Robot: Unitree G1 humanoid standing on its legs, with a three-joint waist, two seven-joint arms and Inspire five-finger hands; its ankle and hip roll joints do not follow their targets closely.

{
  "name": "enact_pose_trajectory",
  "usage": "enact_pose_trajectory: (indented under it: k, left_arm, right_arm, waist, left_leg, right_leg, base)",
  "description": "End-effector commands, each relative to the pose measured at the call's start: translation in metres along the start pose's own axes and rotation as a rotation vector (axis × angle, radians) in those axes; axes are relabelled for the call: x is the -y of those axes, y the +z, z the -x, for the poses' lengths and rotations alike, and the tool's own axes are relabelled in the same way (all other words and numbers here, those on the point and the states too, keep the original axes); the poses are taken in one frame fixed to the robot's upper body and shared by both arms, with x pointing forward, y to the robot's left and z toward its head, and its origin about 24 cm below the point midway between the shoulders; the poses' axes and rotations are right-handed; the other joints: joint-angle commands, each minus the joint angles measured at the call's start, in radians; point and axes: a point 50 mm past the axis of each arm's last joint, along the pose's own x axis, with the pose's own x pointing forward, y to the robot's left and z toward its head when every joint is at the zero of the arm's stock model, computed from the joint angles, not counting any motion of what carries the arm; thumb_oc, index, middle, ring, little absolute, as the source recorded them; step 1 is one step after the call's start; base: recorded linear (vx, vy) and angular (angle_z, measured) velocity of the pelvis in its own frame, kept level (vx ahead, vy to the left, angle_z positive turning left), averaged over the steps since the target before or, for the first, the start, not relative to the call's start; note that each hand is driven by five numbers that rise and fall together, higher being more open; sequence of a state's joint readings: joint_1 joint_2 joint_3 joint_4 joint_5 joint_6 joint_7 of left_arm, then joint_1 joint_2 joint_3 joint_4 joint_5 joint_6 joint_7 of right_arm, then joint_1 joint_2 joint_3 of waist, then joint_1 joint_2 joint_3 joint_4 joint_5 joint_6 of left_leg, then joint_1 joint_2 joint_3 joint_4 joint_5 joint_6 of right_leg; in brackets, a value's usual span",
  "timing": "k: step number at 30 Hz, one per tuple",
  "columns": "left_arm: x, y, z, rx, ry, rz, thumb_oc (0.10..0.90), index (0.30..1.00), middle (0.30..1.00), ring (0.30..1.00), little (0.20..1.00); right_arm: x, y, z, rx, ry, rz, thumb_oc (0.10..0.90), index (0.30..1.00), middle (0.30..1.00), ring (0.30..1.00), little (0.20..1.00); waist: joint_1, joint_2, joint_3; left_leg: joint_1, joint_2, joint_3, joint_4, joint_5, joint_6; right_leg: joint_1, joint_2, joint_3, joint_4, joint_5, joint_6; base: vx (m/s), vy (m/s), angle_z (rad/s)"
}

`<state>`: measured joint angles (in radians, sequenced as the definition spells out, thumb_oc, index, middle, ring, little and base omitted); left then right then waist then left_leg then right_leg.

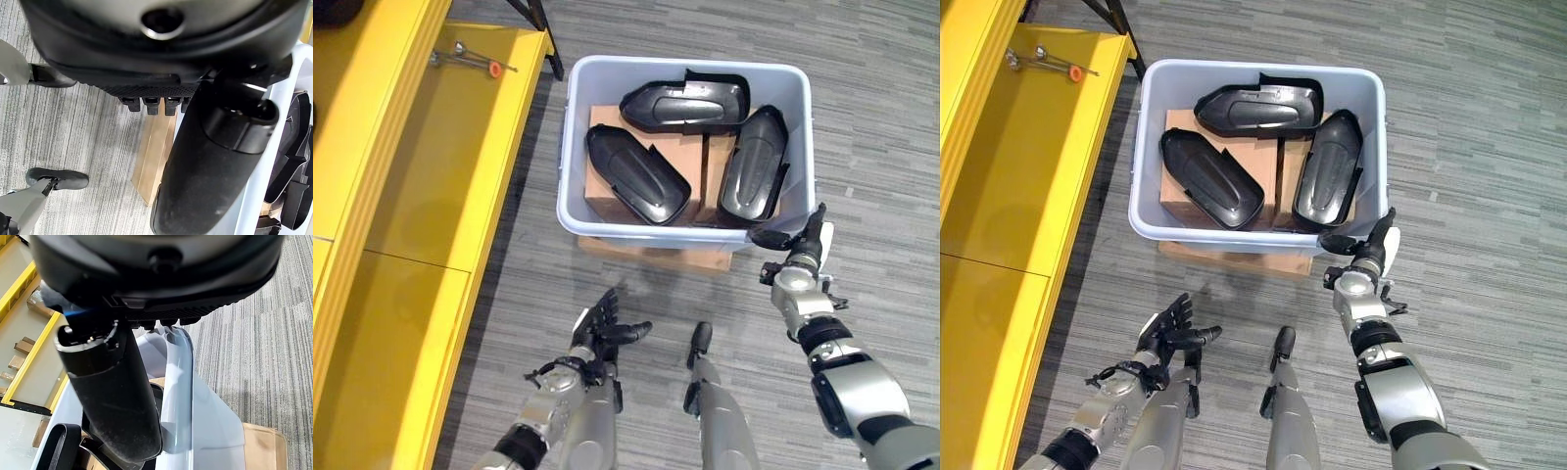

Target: Move parts from the plastic box to the shelf.

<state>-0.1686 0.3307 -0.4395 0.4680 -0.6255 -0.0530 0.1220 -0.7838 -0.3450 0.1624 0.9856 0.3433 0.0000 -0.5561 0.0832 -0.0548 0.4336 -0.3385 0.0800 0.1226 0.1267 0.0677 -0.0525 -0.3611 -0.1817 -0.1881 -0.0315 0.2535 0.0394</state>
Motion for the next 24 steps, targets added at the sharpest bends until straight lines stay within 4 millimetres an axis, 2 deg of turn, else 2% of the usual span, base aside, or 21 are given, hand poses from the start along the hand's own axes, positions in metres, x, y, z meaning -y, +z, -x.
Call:
enact_pose_trajectory:
  k: [1, 13, 24]
  left_arm:
    - [0.015, 0.024, -0.001, 0.14, -0.06, 0.053, 0.9, 1.0, 1.0, 1.0, 1.0]
    - [0.012, 0.023, -0.001, 0.135, -0.044, 0.047, 0.9, 1.0, 1.0, 1.0, 1.0]
    - [0.008, 0.023, -0.002, 0.133, -0.033, 0.045, 0.9, 1.0, 1.0, 1.0, 1.0]
  right_arm:
    - [-0.027, -0.033, 0.019, -0.141, 0.114, -0.017, 0.9, 1.0, 1.0, 1.0, 1.0]
    - [-0.035, -0.042, 0.029, -0.178, 0.145, -0.105, 0.9, 1.0, 1.0, 1.0, 1.0]
    - [-0.062, -0.06, 0.054, -0.238, 0.287, -0.107, 0.9, 1.0, 1.0, 1.0, 1.0]
  waist:
    - [0.034, 0.016, 0.05]
    - [0.025, 0.001, 0.054]
    - [0.024, -0.014, 0.056]
  left_leg:
    - [-0.019, 0.054, -0.072, -0.013, 0.001, -0.008]
    - [-0.019, 0.054, -0.067, -0.009, 0.0, -0.007]
    - [-0.02, 0.054, -0.067, -0.008, 0.001, -0.006]
  right_leg:
    - [0.087, -0.135, 0.043, 0.108, -0.095, 0.097]
    - [0.085, -0.135, 0.049, 0.108, -0.092, 0.098]
    - [0.085, -0.136, 0.048, 0.108, -0.086, 0.098]
  base:
    - [0.0, 0.0, 0.0]
    - [0.0, 0.0, 0.0]
    - [0.0, 0.0, 0.0]
